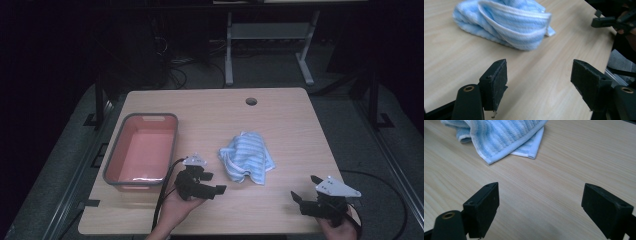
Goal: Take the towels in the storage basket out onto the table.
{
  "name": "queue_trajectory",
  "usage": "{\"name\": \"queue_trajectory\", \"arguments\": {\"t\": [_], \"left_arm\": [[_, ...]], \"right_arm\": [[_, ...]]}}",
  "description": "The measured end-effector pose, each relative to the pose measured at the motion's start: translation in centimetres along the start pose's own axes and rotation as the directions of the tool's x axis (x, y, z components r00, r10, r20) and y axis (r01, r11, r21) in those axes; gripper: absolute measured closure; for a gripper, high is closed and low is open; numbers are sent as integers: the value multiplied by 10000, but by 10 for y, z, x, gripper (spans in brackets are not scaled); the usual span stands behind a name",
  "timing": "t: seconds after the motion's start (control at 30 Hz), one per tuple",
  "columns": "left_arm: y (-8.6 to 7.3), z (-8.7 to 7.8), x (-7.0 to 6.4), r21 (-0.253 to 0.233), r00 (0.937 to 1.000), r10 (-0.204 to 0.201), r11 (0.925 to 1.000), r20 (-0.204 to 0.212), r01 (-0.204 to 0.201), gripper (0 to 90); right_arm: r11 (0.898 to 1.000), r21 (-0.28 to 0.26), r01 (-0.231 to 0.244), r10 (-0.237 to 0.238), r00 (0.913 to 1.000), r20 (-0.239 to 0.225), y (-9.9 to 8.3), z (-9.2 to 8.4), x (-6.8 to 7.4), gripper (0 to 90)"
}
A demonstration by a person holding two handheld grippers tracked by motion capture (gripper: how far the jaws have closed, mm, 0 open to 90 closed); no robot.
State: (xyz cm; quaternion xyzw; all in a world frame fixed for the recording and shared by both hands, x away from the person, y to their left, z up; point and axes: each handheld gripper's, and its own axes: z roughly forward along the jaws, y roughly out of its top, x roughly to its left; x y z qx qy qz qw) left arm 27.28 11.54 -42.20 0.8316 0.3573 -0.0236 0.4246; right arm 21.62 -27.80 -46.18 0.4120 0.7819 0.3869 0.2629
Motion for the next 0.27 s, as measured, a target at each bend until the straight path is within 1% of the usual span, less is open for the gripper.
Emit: {"name": "queue_trajectory", "arguments": {"t": [0.03, 0.1, 0.17, 0.23, 0.27], "left_arm": [[-3, -1, -1, -45, 10000, 11, 10000, -40, -11, 289], [-9, -1, -2, -77, 10000, 36, 10000, 46, -36, 288], [-14, -1, -4, -129, 9999, 135, 9998, 32, -135, 286], [-18, 0, -7, 7, 9994, 357, 9994, -42, -357, 282], [-19, 0, -7, 0, 9992, 380, 9993, -109, -380, 282]], "right_arm": [[10000, 3, -1, 1, 10000, -3, 0, 0, 0, 142], [10000, -8, 5, -5, 10000, -21, 0, 0, 0, 142], [10000, -9, 48, -48, 10000, -42, 0, -1, 0, 142], [10000, -91, 5, -5, 10000, -57, 0, -2, 1, 142], [9999, -159, -46, 45, 10000, -66, 0, -2, 1, 142]]}}
